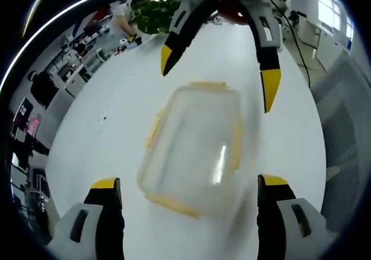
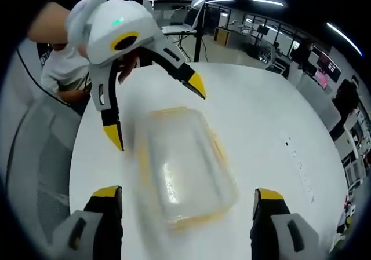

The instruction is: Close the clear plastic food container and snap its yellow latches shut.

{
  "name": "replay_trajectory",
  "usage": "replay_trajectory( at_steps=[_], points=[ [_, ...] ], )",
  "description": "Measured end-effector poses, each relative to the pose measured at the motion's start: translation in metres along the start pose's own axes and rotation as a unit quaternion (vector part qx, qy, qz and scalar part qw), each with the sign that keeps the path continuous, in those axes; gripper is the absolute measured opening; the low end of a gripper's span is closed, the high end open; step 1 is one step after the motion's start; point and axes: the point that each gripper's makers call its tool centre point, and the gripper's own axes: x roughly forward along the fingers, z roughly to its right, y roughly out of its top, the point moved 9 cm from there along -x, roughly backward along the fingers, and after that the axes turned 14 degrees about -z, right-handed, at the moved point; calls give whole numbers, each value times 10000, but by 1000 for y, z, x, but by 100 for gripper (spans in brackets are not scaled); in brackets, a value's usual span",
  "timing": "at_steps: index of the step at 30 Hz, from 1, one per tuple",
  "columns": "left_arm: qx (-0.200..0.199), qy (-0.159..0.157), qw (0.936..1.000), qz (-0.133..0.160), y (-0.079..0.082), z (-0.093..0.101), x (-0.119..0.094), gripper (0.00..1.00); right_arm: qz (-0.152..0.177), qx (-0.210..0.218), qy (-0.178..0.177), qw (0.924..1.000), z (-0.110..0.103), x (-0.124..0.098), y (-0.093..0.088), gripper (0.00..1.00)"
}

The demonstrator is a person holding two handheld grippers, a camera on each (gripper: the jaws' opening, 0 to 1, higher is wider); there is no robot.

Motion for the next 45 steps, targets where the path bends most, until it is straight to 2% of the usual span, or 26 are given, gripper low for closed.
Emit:
replay_trajectory(
  at_steps=[20, 38, 45],
  points=[
    [-743, 149, 9964, 370, -10, 13, -14, 94, 525, 669, -21, 9964, -21, -5, -8, 92],
    [-1381, 173, 9881, 660, -26, 29, -24, 93, 947, 1093, -178, 9893, -40, -11, -16, 93],
    [-1492, 136, 9860, 736, -29, 37, -24, 93, 1140, 1259, -232, 9852, -45, -13, -23, 93]
  ],
)
